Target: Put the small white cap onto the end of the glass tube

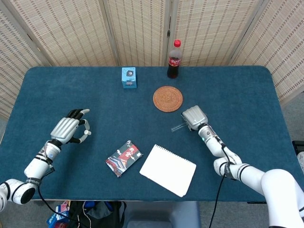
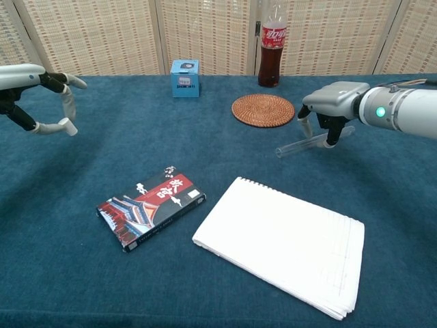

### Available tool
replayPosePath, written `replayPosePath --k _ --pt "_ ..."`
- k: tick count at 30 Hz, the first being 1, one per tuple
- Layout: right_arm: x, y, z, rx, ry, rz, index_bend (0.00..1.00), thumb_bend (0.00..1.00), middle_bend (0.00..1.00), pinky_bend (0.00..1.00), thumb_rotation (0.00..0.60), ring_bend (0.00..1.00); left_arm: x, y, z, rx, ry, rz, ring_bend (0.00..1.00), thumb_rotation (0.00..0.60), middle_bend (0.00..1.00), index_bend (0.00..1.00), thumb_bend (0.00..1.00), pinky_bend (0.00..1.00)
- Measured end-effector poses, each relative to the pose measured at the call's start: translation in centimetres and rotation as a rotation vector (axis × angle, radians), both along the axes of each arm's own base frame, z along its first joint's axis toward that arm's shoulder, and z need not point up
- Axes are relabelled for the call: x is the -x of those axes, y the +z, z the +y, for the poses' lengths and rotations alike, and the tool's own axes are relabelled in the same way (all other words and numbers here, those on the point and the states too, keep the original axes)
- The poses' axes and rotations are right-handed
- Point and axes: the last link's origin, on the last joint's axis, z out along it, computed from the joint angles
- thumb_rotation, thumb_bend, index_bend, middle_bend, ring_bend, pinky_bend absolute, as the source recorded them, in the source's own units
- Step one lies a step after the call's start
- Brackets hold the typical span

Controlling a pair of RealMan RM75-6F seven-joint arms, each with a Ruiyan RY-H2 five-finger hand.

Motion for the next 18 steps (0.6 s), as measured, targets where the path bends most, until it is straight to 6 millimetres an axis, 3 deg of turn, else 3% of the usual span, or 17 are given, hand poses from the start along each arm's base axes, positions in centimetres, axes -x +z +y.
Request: replayPosePath --k 18 --pt "-0.05 -0.74 -0.36 -0.001 -0.005 0.020 0.52 0.29 1.00 1.00 0.600 1.00 0.55 -0.29 0.03 0.008 0.009 0.002 0.00 0.600 0.05 0.51 0.42 0.00"
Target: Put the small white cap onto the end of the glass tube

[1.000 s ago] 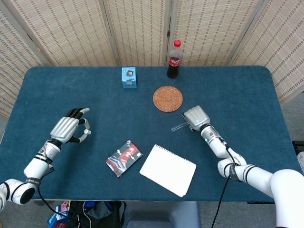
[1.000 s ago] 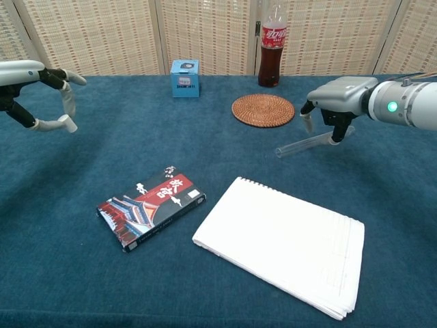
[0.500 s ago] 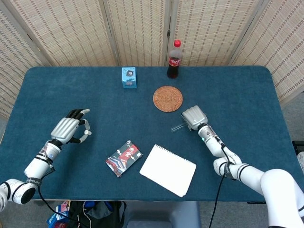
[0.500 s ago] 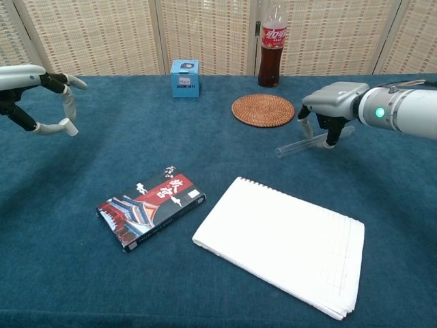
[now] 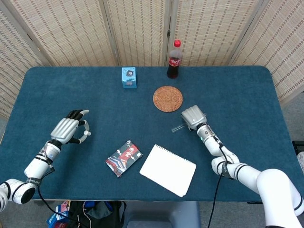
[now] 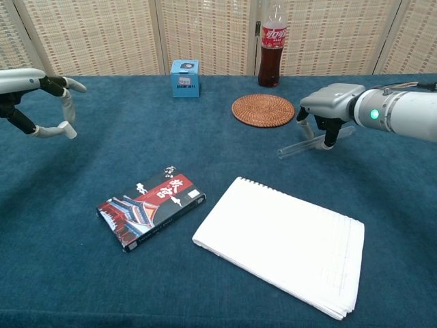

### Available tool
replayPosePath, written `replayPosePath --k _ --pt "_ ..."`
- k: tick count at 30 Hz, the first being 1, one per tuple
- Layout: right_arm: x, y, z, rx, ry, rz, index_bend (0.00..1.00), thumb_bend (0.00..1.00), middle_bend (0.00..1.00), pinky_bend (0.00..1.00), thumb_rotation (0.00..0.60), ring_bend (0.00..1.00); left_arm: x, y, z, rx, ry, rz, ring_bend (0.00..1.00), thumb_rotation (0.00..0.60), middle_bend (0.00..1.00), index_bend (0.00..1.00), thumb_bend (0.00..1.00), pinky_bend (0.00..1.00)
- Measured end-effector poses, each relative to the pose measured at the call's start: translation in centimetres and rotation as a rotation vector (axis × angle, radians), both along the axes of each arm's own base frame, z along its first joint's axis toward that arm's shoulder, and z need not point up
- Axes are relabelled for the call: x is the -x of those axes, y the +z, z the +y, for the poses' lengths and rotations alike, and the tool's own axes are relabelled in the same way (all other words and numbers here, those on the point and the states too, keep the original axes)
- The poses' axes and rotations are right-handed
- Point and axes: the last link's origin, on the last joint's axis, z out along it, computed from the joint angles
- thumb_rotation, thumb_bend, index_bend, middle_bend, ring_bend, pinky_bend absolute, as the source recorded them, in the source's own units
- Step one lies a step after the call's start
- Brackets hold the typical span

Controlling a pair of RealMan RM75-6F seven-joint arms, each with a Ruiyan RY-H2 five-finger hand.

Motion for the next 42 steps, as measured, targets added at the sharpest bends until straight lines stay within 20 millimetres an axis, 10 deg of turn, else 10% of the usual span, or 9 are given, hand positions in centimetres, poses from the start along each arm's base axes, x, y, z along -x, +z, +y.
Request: replayPosePath --k 24,42 --pt "-0.5 0.3 -0.2 0.017 -0.005 -0.065 0.73 0.60 1.00 1.00 0.600 1.00 0.5 0.3 0.3 -0.006 0.019 -0.018 0.00 0.600 0.05 0.51 0.42 0.00" --pt "-6.3 3.5 2.0 0.028 -0.021 -0.634 0.84 0.67 1.00 1.00 0.600 1.00 -3.1 5.8 1.2 -0.085 0.012 -0.301 0.00 0.600 0.05 0.51 0.42 0.00"
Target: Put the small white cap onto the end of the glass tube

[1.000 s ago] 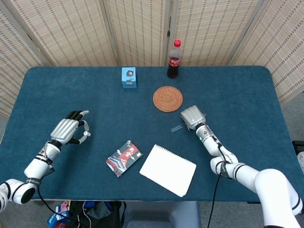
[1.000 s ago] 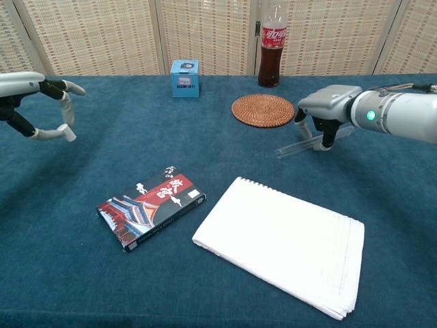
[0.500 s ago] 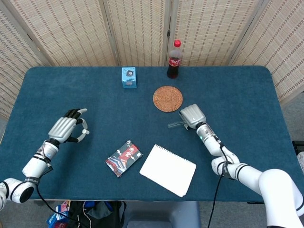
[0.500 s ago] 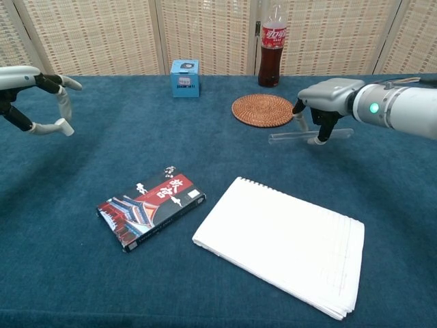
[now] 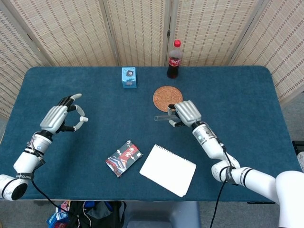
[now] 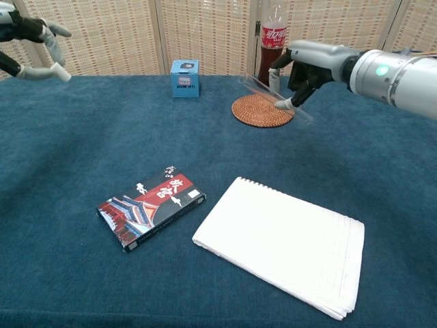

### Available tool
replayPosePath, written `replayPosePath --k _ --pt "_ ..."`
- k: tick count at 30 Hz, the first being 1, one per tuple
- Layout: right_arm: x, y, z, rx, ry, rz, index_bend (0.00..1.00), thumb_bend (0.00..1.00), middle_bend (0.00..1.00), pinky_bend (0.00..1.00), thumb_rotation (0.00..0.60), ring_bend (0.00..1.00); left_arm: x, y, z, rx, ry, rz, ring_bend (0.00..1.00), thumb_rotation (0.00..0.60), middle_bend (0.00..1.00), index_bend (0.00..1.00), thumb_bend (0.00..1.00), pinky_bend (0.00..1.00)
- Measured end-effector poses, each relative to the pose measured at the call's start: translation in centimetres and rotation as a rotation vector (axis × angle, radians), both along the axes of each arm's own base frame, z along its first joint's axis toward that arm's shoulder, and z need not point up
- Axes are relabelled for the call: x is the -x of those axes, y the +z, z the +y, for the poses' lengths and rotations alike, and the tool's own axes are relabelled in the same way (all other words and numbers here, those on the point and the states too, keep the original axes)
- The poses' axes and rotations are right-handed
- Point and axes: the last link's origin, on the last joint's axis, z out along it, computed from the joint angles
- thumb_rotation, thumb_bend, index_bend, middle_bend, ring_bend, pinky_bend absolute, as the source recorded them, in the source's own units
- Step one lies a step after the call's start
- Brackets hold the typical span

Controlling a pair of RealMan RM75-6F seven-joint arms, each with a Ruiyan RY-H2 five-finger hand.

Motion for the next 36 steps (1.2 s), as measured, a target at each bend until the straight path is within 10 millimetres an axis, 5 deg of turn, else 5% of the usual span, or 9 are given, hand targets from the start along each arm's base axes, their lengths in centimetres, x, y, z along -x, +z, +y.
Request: replayPosePath --k 17,36 --pt "-7.3 -3.2 2.7 -0.191 -0.011 -0.358 0.84 0.70 1.00 1.00 0.600 1.00 -7.3 0.8 -2.0 -0.015 -0.203 -0.130 0.00 0.600 0.05 0.52 0.42 0.00" --pt "-9.3 -3.8 3.3 -0.233 -0.008 -0.367 0.85 0.70 1.00 1.00 0.600 1.00 -12.1 -0.8 -3.1 -0.033 -0.363 0.030 0.00 0.600 0.05 0.53 0.42 0.00"
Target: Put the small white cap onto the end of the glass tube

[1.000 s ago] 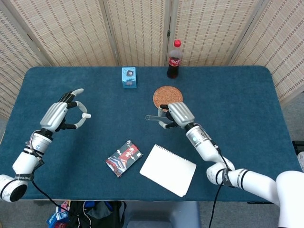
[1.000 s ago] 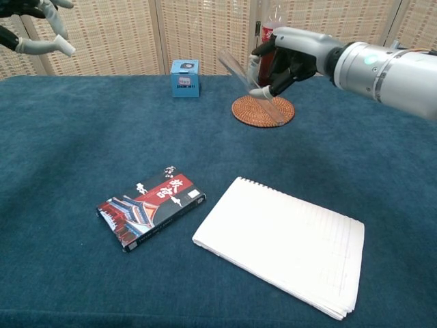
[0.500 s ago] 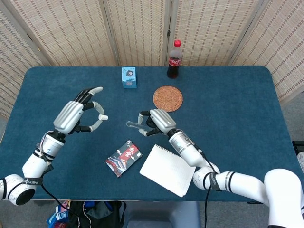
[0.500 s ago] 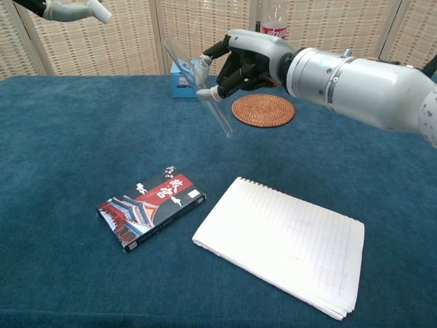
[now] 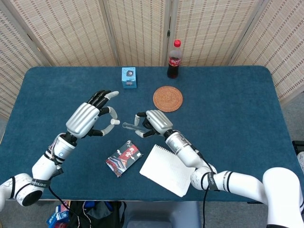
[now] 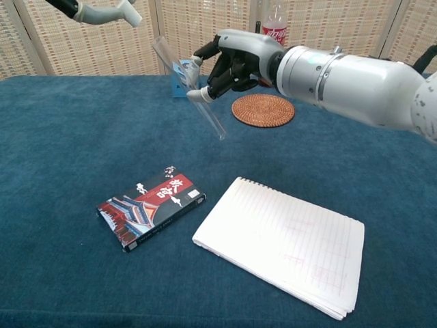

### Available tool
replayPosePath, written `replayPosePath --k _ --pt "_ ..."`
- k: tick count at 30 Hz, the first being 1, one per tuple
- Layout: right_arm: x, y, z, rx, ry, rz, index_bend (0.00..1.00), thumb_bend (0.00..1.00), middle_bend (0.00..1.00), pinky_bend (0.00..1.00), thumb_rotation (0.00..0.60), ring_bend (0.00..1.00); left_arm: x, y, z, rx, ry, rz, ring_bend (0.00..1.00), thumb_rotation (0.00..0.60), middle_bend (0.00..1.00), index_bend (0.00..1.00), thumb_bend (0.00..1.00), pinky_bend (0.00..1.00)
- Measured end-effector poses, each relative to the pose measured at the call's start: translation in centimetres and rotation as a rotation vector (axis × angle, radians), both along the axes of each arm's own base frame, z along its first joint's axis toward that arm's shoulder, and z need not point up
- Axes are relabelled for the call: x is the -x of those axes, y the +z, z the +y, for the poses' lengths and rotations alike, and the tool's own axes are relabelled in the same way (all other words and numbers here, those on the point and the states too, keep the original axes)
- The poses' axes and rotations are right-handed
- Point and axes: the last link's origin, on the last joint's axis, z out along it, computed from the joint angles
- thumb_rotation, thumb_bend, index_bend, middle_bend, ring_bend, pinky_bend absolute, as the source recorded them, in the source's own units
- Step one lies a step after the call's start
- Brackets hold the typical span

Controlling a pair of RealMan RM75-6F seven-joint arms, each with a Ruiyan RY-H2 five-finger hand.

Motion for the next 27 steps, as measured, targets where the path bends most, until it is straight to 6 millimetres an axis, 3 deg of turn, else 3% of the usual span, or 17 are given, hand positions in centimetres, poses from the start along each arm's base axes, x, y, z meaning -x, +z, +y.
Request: replayPosePath --k 27 --pt "-0.9 -0.1 0.4 0.004 0.017 0.001 0.85 0.70 1.00 1.00 0.600 1.00 -1.1 -0.9 -0.4 0.020 -0.013 0.046 0.00 0.600 0.05 0.52 0.42 0.00"
